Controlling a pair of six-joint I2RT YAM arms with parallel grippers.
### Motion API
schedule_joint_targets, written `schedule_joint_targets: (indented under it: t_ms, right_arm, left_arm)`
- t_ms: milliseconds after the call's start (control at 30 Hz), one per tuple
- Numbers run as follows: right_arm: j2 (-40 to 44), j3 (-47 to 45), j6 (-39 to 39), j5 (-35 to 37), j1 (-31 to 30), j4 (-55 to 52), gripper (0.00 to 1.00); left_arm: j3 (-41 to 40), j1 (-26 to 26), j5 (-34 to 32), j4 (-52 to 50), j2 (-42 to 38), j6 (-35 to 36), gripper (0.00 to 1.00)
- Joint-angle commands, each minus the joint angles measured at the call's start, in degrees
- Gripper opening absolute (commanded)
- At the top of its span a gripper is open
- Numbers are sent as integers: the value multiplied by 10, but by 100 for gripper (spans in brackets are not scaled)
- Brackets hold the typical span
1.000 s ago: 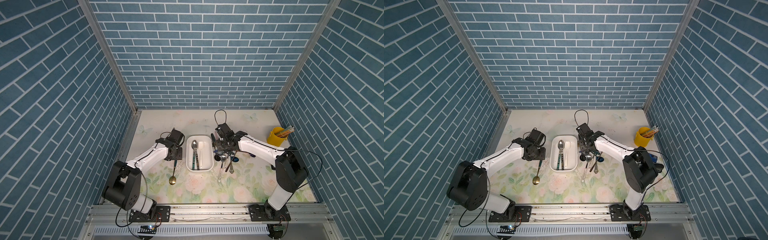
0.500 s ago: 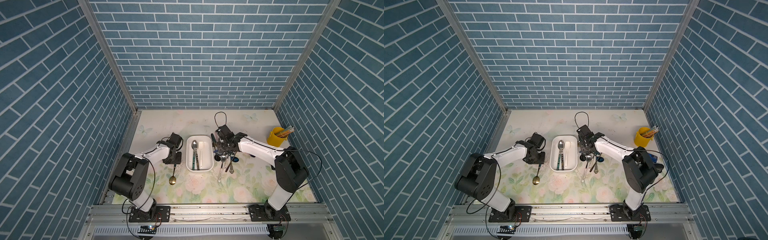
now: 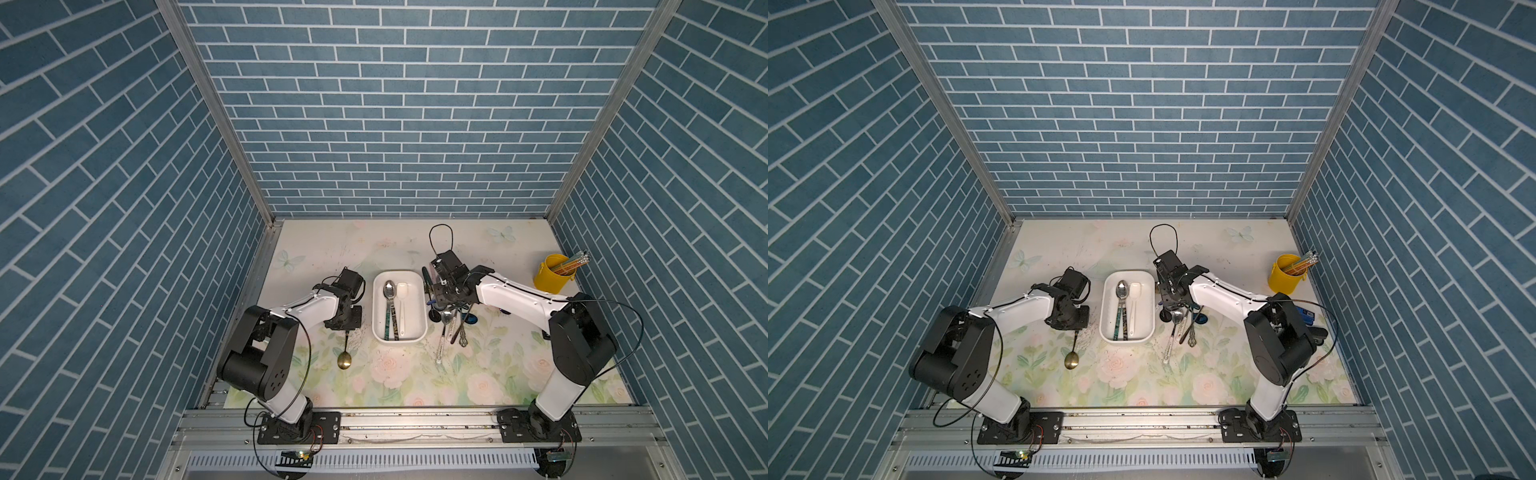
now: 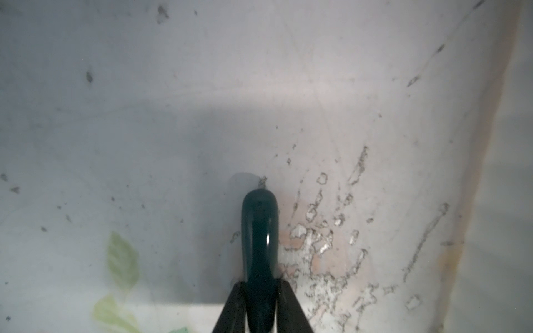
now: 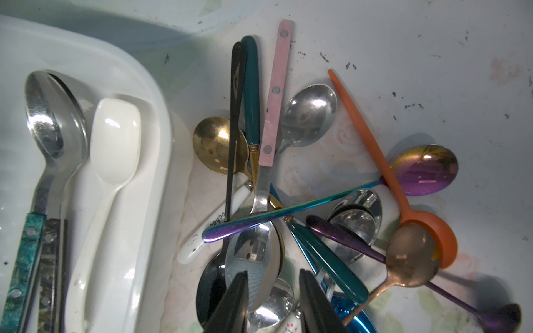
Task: Put the spoon into the storage box
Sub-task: Pick up the spoon from the center of the board.
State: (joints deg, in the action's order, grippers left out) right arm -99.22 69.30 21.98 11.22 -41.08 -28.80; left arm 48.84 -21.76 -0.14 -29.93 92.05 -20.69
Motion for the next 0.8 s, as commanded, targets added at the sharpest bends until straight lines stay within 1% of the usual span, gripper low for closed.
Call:
schedule_joint_targets:
  t_ms: [0,100,200,333,467,600,667,767]
  right_arm:
    - [12,-13,-28,2,1,16,33]
    - [20,-25,-61,-2,1,37,33]
    - [37,-45,-115,-10,0,66,33]
    - [85,-91,-190,-23,-1,127,32]
    - [136,-142,-264,-62,-1,192,32]
    - [170,-189,-340,-84,-1,246,32]
    - [184,-207,-377,-89,-1,272,32]
    - [200,-234,-435,-100,-1,316,32]
  left_arm:
    - [-20,1,19,2,22,1,16]
    - [-7,1,23,-1,15,11,12]
    - [17,1,22,-16,12,27,10]
    - [55,1,13,-44,-4,52,10]
    - [89,0,18,-72,-22,78,10]
    - [115,-1,21,-95,-37,102,10]
    - [130,-4,33,-105,-43,119,10]
    - [158,-16,39,-124,-48,142,10]
